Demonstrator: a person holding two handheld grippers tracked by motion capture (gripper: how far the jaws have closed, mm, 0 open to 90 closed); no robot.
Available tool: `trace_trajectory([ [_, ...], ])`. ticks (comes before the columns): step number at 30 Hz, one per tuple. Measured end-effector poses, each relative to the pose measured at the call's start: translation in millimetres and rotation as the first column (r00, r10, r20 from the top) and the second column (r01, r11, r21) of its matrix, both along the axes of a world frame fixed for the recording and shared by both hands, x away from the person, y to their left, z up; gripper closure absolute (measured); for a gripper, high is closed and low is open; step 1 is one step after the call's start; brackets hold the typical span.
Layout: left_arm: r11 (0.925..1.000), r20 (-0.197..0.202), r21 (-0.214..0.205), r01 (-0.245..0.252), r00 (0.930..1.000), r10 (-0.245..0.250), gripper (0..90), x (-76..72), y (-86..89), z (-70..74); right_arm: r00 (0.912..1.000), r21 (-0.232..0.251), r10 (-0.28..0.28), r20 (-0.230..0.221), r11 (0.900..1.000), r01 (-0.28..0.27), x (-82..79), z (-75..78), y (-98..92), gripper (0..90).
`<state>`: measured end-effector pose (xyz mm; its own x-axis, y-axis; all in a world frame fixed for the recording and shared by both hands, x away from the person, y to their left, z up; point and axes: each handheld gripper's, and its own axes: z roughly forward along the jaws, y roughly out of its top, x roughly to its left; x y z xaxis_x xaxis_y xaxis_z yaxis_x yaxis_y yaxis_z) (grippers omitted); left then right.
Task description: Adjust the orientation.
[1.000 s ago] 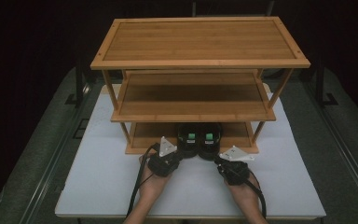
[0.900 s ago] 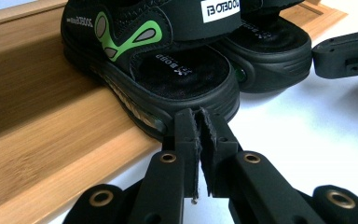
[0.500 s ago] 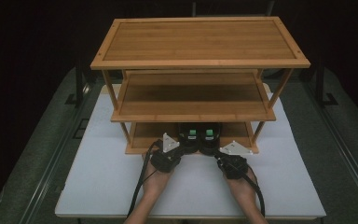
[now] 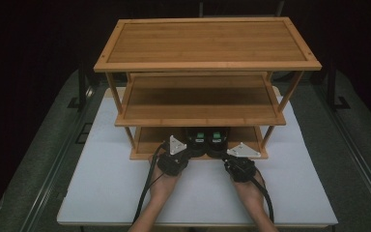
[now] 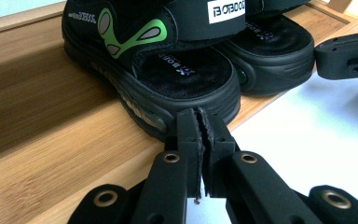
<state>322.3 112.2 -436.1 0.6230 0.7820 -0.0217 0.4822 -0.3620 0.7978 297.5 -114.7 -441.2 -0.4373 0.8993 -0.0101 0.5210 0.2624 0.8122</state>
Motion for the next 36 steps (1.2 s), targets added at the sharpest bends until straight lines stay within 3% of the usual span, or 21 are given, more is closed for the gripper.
trace_trajectory([
  [19, 1.0000, -0.003, -0.001, 0.005, 1.0000, -0.005, 83.4, 3.7, 0.1, -2.1, 1.0000, 0.007, -0.007, 0.002, 1.0000, 0.007, 5.0, -1.7, -0.7, 89.7],
  [28, 0.9994, -0.003, -0.020, 0.029, 0.9996, -0.029, 74.5, -4.6, 8.5, 7.2, 0.9998, 0.014, 0.017, -0.008, 0.9998, -0.017, -1.1, 2.4, -6.3, 77.8],
  [36, 0.9984, -0.021, -0.017, 0.055, 0.9982, -0.055, 53.2, -16.2, 11.7, 13.4, 0.9975, 0.007, 0.068, 0.021, 0.9977, -0.068, -11.1, 4.5, -11.4, 58.5],
])
